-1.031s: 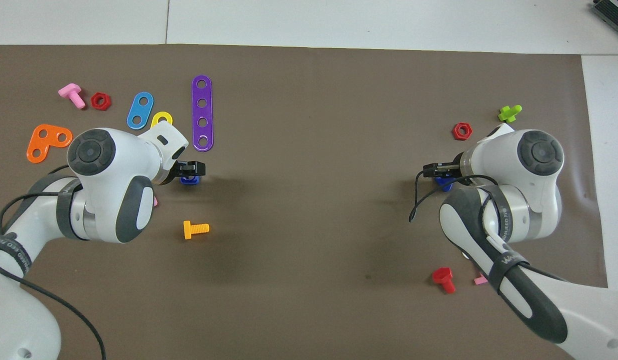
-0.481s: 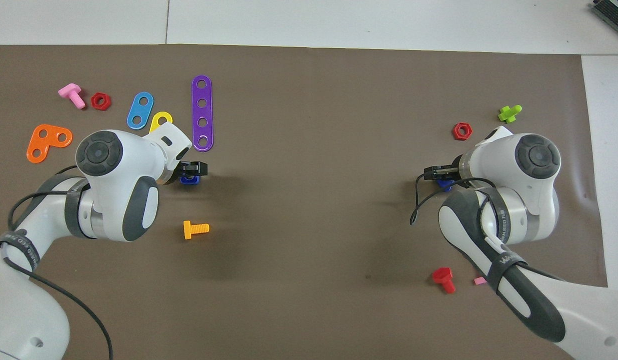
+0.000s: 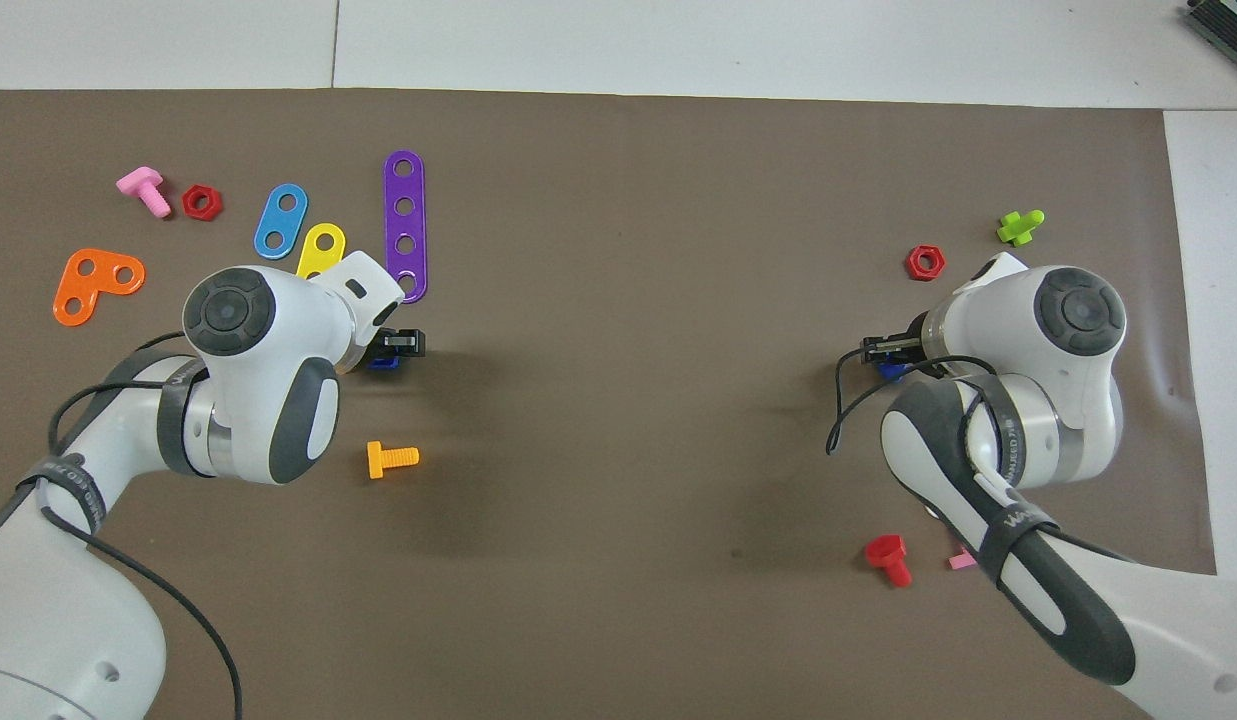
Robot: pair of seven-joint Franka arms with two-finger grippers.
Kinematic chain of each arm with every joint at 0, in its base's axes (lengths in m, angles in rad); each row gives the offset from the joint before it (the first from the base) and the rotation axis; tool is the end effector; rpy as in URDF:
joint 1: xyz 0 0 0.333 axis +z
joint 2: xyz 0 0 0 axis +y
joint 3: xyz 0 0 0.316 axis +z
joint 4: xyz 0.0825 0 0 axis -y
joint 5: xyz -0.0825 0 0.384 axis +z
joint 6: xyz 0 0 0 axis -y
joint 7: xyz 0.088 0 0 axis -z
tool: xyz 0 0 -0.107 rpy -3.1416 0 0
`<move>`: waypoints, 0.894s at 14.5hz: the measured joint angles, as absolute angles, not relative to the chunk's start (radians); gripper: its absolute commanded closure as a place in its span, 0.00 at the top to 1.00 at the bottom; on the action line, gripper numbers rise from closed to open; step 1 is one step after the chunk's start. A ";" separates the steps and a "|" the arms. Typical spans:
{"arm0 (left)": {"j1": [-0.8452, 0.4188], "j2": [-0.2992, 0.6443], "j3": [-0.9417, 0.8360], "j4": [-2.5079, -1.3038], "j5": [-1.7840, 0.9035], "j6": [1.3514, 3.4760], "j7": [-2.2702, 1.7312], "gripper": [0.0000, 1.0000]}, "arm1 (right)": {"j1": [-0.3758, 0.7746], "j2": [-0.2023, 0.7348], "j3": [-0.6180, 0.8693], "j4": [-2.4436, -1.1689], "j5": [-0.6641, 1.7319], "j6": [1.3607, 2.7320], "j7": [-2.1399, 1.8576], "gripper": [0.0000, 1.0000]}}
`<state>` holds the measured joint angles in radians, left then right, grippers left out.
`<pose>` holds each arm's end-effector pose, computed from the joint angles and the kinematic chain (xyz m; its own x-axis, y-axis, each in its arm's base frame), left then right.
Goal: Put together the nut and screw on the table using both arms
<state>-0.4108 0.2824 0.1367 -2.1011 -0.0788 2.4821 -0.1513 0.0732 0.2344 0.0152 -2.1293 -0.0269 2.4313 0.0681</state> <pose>0.5670 -0.1609 0.2951 0.9928 -0.0683 0.0979 -0.0717 -0.9969 0.0315 0.5747 0.0507 0.3047 0.9969 0.0398 0.0683 0.0392 -0.9992 0.0107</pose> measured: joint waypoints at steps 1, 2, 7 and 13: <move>-0.411 0.283 0.137 -2.101 -0.079 2.482 -0.150 0.46 | 0.073 0.233 0.015 -2.129 -0.027 2.424 0.068 0.00; -0.411 0.284 0.138 -2.101 -0.079 2.482 -0.146 0.37 | 0.073 0.230 0.015 -2.129 -0.027 2.411 0.068 0.00; -0.411 0.285 0.140 -2.101 -0.079 2.482 -0.143 0.00 | 0.085 0.215 0.018 -2.115 -0.026 2.391 0.077 0.00; -0.411 0.285 0.143 -2.096 -0.079 2.468 -0.143 0.00 | 0.247 0.223 0.025 -2.032 -0.025 2.391 0.390 0.00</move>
<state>-0.4111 0.2854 0.1434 -2.0957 -0.0788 2.4685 -0.1429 0.2471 0.2231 0.0249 -2.0319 -0.0251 2.3912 0.3900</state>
